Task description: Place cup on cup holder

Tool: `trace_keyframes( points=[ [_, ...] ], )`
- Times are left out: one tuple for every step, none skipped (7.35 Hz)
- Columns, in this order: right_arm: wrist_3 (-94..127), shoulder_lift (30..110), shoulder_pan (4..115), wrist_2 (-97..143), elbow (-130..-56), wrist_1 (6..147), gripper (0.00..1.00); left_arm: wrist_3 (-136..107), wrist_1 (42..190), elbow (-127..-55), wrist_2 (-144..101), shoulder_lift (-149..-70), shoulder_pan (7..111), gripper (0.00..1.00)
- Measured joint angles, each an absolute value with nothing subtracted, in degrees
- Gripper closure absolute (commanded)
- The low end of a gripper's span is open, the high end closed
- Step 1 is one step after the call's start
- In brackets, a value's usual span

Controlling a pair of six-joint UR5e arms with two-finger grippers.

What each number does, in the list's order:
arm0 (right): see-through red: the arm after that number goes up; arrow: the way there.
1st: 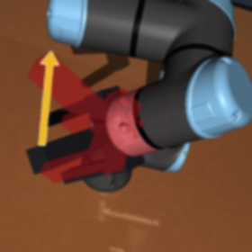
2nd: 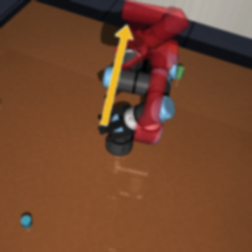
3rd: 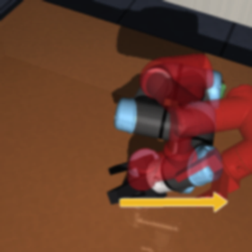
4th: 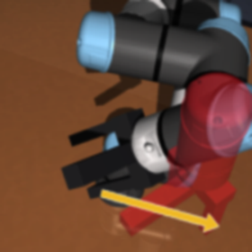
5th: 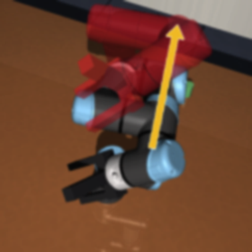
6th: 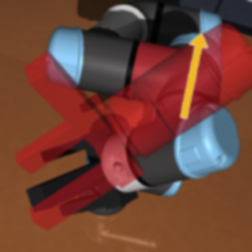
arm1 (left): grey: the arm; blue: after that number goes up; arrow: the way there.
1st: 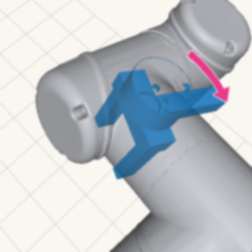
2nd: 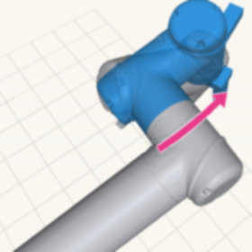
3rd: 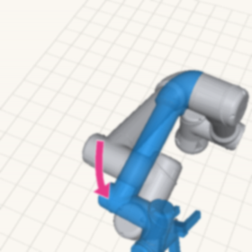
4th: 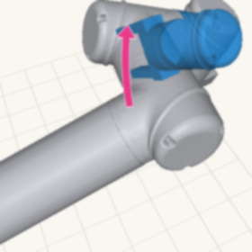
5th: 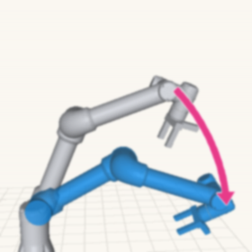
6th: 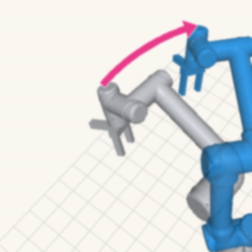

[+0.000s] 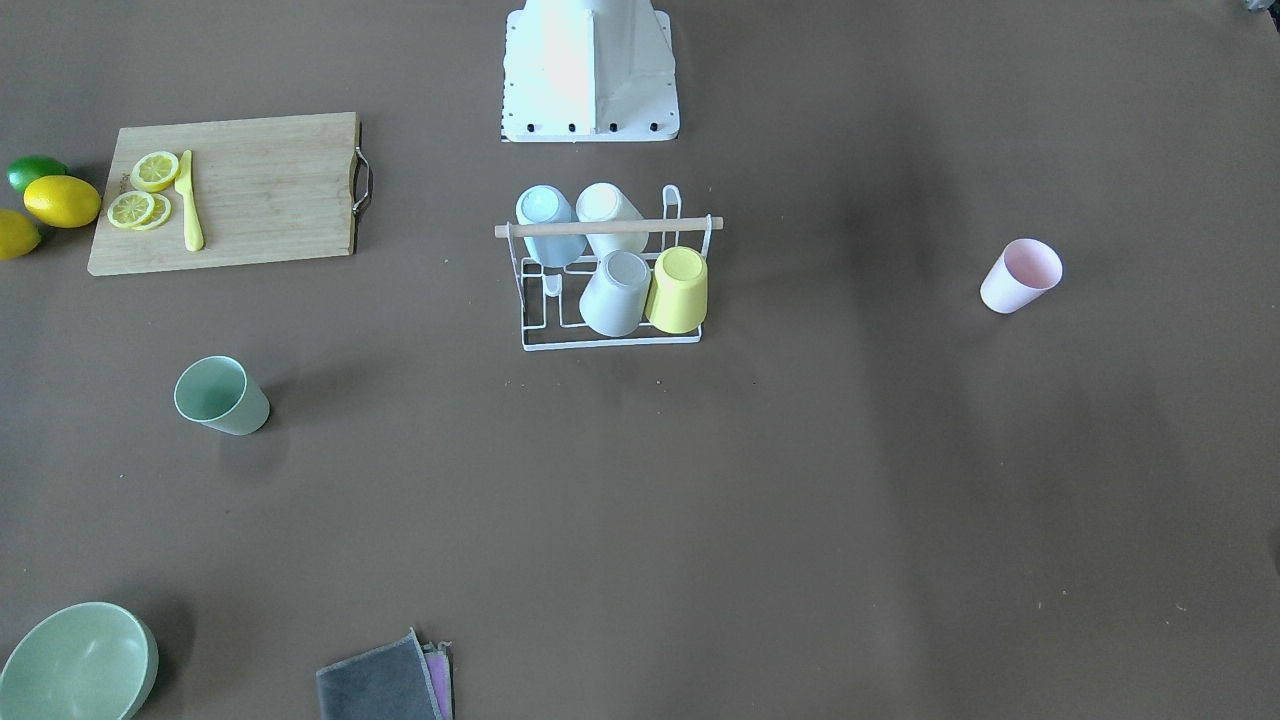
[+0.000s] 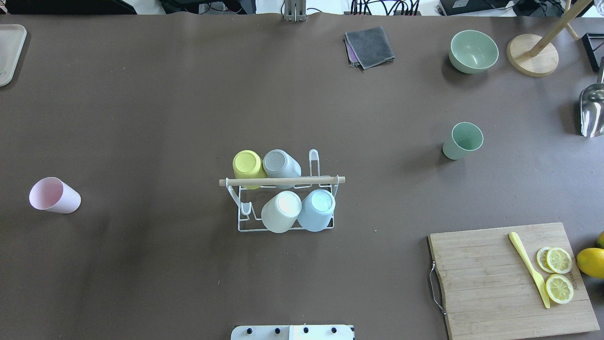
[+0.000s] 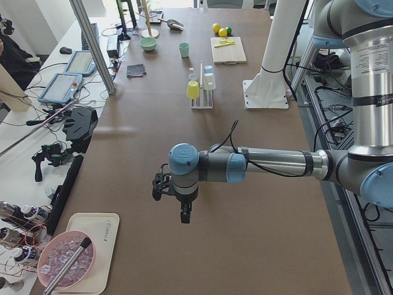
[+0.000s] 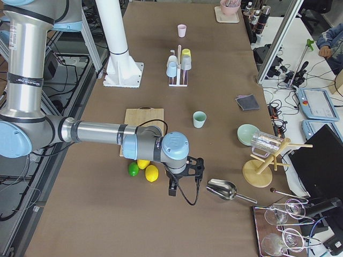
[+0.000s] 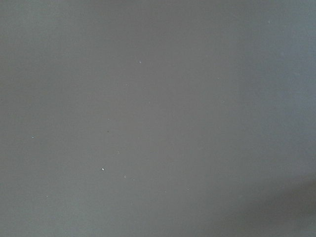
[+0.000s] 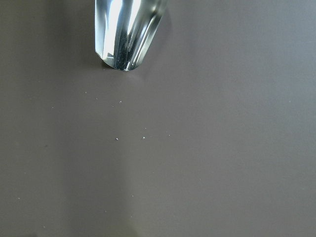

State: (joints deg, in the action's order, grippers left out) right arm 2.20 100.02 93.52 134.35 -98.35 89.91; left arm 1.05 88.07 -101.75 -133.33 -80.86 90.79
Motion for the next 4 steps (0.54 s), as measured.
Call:
trace_keyframes(
  points=[
    [2.20,100.02,93.48,134.31,-98.35,89.91,0.00,1.06,88.07,-101.77,-133.33,-80.86,90.79,0.01],
    [2.20,100.02,93.46,134.23,-98.35,89.90,0.00,1.05,88.07,-101.77,-133.33,-80.84,90.79,0.01],
    [2.20,100.04,93.45,134.21,-98.26,89.75,0.00,1.05,88.08,-101.77,-133.33,-80.82,90.79,0.01],
    [2.08,100.08,93.43,134.22,-98.04,89.50,0.00,1.05,88.10,-101.73,-133.33,-80.82,90.79,0.01]
  ],
)
